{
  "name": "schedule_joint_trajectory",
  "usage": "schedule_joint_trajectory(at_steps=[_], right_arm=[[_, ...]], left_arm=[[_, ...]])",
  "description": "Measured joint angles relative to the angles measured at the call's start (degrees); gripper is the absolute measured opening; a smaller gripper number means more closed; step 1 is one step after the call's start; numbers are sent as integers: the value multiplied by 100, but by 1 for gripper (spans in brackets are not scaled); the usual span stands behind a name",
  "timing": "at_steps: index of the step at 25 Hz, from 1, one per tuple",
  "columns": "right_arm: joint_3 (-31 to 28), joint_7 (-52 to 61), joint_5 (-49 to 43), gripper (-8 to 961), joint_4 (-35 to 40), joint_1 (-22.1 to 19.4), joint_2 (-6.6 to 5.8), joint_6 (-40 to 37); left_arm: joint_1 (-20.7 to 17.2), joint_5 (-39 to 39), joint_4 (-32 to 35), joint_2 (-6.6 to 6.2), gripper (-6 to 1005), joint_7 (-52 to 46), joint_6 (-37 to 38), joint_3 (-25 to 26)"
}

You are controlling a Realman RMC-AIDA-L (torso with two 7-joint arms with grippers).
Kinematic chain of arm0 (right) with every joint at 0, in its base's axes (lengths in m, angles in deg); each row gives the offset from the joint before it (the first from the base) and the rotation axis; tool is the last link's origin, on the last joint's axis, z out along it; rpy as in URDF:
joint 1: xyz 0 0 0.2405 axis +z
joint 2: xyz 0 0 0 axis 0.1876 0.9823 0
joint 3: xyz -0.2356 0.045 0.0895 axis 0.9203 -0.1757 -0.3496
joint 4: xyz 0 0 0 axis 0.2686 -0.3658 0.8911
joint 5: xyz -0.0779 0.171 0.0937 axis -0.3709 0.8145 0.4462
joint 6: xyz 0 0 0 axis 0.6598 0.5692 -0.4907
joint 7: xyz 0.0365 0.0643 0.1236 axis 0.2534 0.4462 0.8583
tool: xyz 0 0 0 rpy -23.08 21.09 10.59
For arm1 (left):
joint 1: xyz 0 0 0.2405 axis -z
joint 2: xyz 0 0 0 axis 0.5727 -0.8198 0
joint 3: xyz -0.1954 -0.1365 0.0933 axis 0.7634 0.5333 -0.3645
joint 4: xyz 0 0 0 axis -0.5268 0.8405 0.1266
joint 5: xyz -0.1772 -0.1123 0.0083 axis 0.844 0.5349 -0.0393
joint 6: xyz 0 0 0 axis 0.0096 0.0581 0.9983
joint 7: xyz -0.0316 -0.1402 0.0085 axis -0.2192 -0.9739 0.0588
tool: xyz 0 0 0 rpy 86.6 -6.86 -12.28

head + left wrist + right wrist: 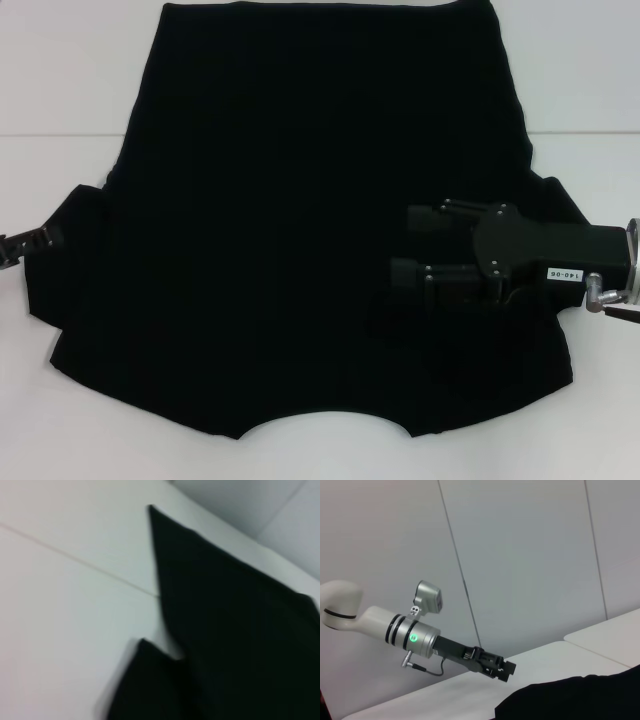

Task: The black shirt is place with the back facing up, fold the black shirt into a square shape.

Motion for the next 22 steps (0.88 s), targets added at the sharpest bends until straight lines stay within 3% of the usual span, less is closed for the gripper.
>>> schedule_joint_trajectory(at_steps=[22], right_arm=[[-10, 11, 33, 881, -1, 38, -36, 34]], left_arm=[[42, -418, -158, 24, 932, -107, -617, -359]])
